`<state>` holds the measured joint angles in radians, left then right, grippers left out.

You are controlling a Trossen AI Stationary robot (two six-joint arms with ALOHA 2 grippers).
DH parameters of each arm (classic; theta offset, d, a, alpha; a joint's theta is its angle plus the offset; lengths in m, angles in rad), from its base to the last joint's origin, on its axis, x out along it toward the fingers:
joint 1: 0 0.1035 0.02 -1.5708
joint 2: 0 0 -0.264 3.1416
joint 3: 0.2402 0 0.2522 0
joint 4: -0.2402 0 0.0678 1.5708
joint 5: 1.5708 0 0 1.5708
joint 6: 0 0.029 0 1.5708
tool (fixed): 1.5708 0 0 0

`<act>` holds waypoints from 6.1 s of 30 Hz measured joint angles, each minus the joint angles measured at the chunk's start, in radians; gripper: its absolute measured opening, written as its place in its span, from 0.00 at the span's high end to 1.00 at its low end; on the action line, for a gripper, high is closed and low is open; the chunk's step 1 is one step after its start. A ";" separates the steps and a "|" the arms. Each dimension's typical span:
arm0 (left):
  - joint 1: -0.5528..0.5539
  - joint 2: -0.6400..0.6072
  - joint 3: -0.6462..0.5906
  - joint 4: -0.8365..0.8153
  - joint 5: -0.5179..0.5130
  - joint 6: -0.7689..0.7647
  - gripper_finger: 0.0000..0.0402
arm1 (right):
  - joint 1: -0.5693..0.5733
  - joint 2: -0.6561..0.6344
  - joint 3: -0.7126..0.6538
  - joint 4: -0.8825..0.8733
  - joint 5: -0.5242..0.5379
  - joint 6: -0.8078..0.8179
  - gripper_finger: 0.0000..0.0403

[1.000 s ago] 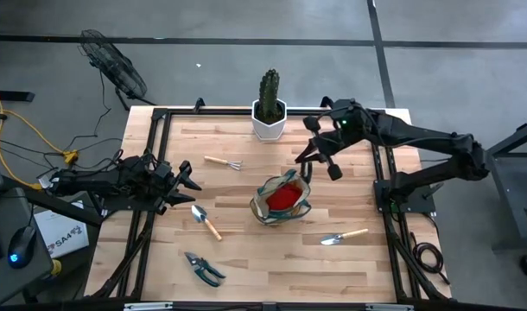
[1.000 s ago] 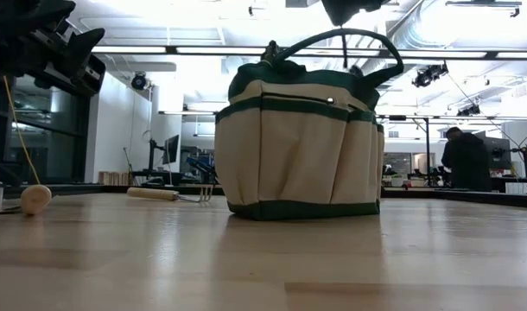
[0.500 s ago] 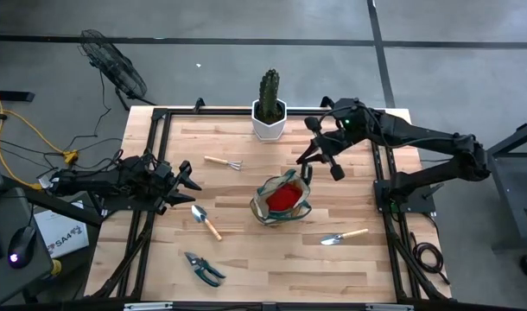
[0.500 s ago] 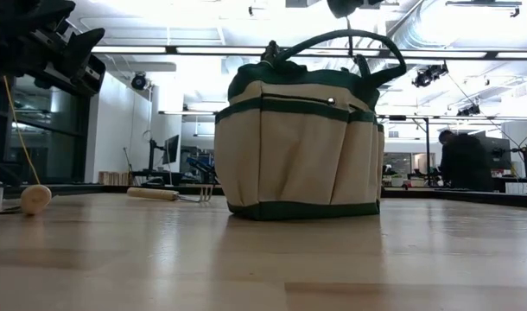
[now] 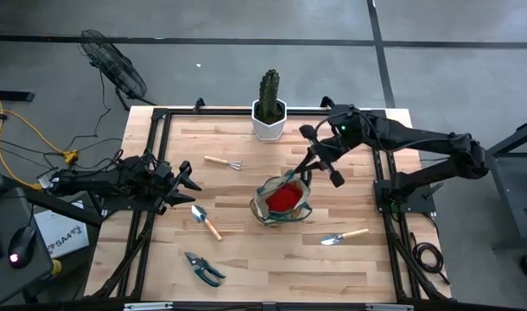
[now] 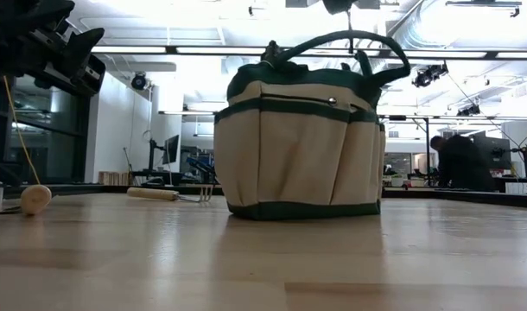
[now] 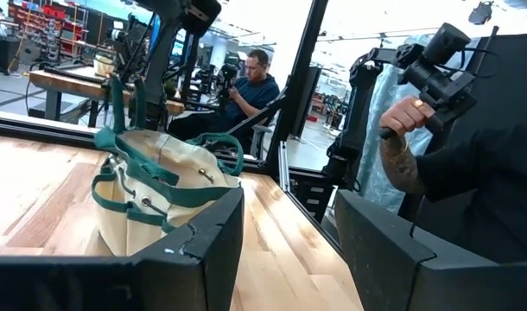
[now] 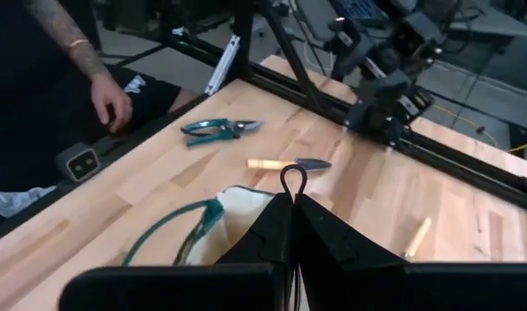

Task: Pick & Place Garden tools in Gardening bag
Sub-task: Put the green shears into the brown gardening bag, then adjust the brown gardening bag

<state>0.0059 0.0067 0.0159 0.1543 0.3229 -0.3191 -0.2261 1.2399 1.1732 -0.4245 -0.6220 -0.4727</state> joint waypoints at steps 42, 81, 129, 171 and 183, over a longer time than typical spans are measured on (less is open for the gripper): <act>0.000 0.000 0.000 0.000 -0.004 0.000 0.55 | 0.141 0.013 -0.052 0.145 0.253 0.114 0.99; 0.000 0.000 0.000 0.000 -0.001 0.000 0.55 | 0.142 0.024 -0.065 0.204 0.335 0.365 0.99; 0.000 0.321 0.000 0.149 -0.216 -0.105 0.55 | 0.249 0.125 -0.064 0.231 0.592 0.379 0.99; 0.000 0.325 0.000 0.150 -0.156 -0.098 0.55 | 0.253 0.119 -0.064 0.234 0.597 0.451 0.70; 0.000 0.325 0.000 0.130 -0.156 -0.098 0.55 | 0.253 0.119 -0.064 0.231 0.597 0.451 0.64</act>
<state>0.0055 0.3313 0.0162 0.2840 0.1665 -0.4171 0.0265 1.3594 1.1088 -0.1932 -0.0250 -0.0216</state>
